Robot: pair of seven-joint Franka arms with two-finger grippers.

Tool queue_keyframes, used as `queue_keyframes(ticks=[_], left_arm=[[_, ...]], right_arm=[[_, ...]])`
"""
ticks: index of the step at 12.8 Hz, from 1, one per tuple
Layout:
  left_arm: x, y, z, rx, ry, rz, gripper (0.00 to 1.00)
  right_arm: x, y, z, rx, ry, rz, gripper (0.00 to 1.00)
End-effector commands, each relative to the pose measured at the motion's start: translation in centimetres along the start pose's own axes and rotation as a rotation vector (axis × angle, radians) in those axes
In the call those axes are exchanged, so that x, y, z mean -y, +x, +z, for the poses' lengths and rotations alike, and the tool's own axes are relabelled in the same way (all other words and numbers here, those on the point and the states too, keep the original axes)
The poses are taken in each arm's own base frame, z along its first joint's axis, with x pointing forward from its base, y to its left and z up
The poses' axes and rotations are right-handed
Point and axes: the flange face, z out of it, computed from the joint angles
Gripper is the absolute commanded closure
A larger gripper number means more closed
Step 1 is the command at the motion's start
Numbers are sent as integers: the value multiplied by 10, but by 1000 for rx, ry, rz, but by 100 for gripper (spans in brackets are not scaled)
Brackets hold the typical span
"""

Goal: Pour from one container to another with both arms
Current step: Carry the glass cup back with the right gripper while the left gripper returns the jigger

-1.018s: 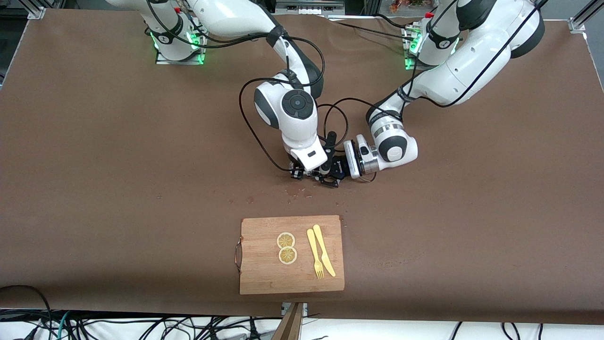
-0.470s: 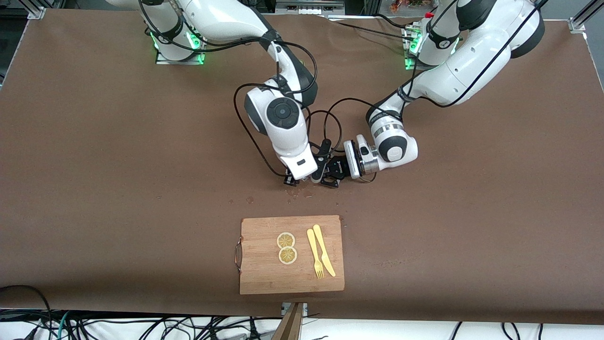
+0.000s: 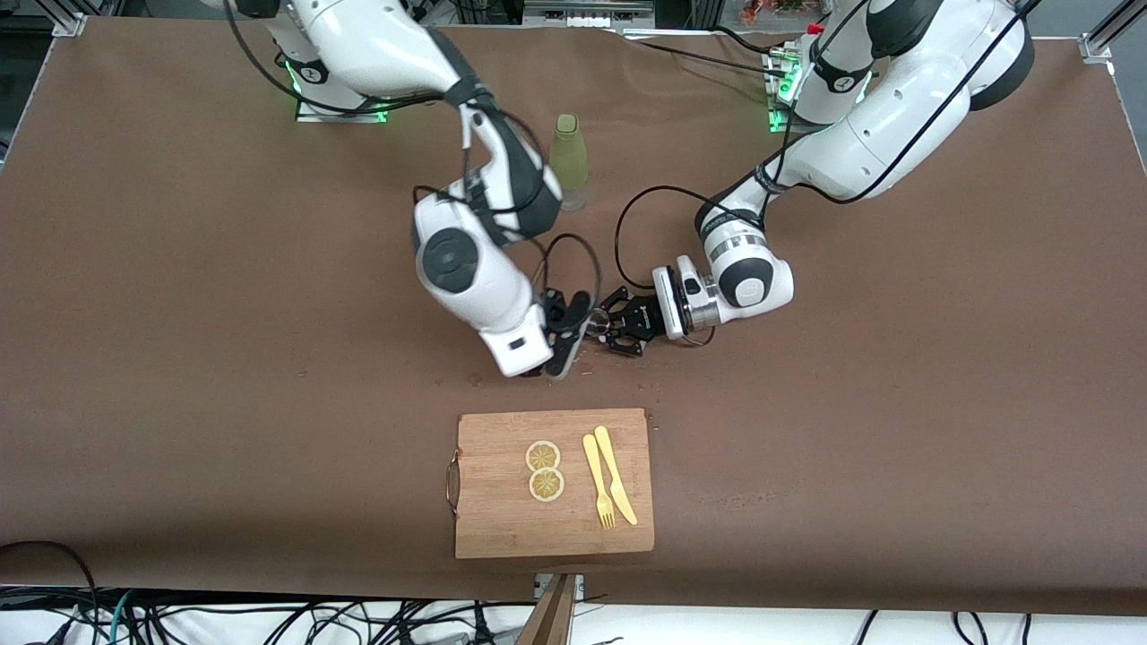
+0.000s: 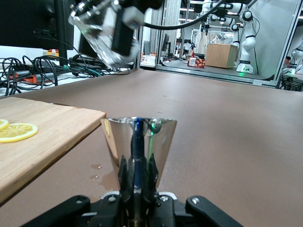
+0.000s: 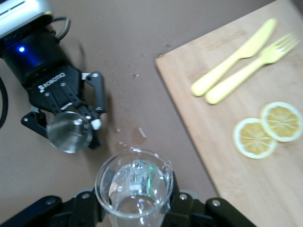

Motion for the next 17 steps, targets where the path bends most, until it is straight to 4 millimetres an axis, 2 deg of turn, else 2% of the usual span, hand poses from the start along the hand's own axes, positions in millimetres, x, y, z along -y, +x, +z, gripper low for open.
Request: queue_keyframes(ticks=[1,4,6,8,10,11,14,17], left_arm=[[6,13,-5,-14,44,103,100],[16,33,-19,-36,58,84,100],[31,44,-38,-49,84,85,100],[50,53,-65,-62,97,98,100],[69,53,-92,-86,81,87,100],[81,55,-108,-96,66,86,100],[120,53,-185,-84,3,114,100],[137,34,-259,-105,-67,88,100]], right_arm=[[-39,-36,-26,-104,71,-11,83],[-94,-93,-64,-225,110,-10,83],[-124,-137,-79,-314,127,-37,83],[-149,-187,-88,-372,145,-72,83],[-168,-235,-86,-395,145,-122,83],[-174,-255,-89,-426,158,-139,83],[-185,-326,-80,-550,196,-190,82],[-187,-386,-72,-603,192,-257,82]])
